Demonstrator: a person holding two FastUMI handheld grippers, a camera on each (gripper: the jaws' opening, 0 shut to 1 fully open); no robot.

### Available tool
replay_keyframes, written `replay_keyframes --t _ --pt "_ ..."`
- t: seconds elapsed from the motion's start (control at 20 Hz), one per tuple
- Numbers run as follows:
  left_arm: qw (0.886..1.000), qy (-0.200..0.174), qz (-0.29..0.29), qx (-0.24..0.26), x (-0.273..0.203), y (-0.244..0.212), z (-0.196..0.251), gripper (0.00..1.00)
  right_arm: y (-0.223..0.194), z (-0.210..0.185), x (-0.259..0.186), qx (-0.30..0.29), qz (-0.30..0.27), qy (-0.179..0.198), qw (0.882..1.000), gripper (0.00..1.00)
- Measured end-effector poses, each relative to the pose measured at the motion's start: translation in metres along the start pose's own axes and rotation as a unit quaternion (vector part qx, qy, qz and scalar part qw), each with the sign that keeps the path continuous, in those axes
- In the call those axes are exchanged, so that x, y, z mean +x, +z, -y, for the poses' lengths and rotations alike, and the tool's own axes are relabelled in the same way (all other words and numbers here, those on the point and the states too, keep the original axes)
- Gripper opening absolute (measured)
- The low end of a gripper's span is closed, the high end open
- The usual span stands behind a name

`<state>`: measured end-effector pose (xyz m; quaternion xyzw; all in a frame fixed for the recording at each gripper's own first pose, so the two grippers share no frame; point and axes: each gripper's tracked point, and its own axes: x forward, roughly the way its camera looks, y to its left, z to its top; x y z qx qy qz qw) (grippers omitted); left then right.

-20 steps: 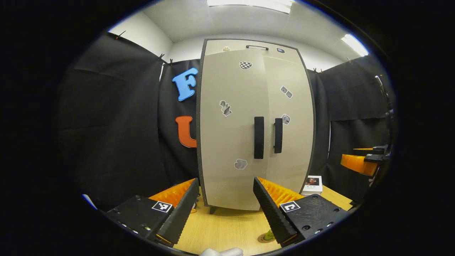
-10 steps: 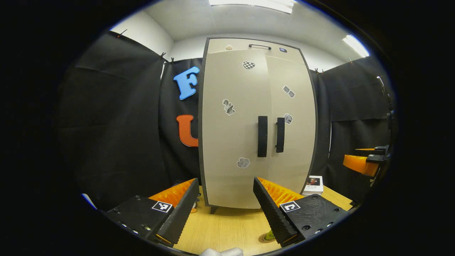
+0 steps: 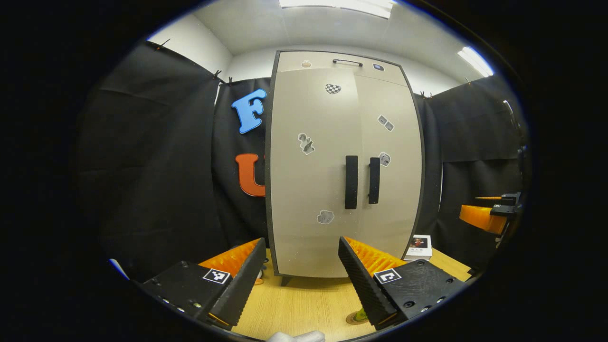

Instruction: Grasp the bottle in the cabinet with the left hand and place it on the coaster, then close the right door with the right hand and the left door with the left hand.

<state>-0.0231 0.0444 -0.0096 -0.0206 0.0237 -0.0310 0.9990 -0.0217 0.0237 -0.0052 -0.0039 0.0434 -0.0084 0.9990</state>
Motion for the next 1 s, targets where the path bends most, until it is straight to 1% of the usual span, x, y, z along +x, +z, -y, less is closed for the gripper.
replay_keyframes --t 0.05,0.1,0.15,0.35,0.4,0.75,0.8,1.0 --pt "1.0 0.0 0.0 0.0 -0.0007 0.0004 0.0003 0.94 -0.0008 -0.0001 -0.0003 0.0 0.0 0.001 1.0 0.96" --pt "1.0 0.001 0.0 0.001 -0.0012 0.0009 0.0 0.94 -0.0008 -0.0001 -0.0005 0.001 0.001 0.001 1.0 0.94" --pt "1.0 0.002 0.0 0.001 -0.0015 0.0012 -0.0006 0.94 -0.0004 0.0001 -0.0002 0.001 0.001 0.001 1.0 0.96" --pt "1.0 0.004 0.001 0.001 -0.0014 0.0023 0.0 0.94 0.0008 0.0011 0.0001 0.0 0.003 0.002 1.0 0.96" --pt "1.0 0.004 0.001 0.002 -0.0007 0.0022 0.0 0.94 0.0008 0.0012 0.0002 0.0 0.003 0.001 1.0 0.94" --pt "1.0 0.003 0.0 0.005 -0.0022 0.0027 0.0036 0.94 0.0023 0.0009 -0.0009 -0.002 0.004 0.004 1.0 0.94" --pt "1.0 0.002 0.0 0.004 -0.0024 0.0028 0.0038 0.94 0.0025 0.001 -0.001 -0.002 0.003 0.005 1.0 0.96" --pt "1.0 0.002 0.0 0.006 -0.0024 0.0029 0.0046 0.94 0.003 0.0004 -0.0016 -0.004 0.004 0.006 1.0 0.96"
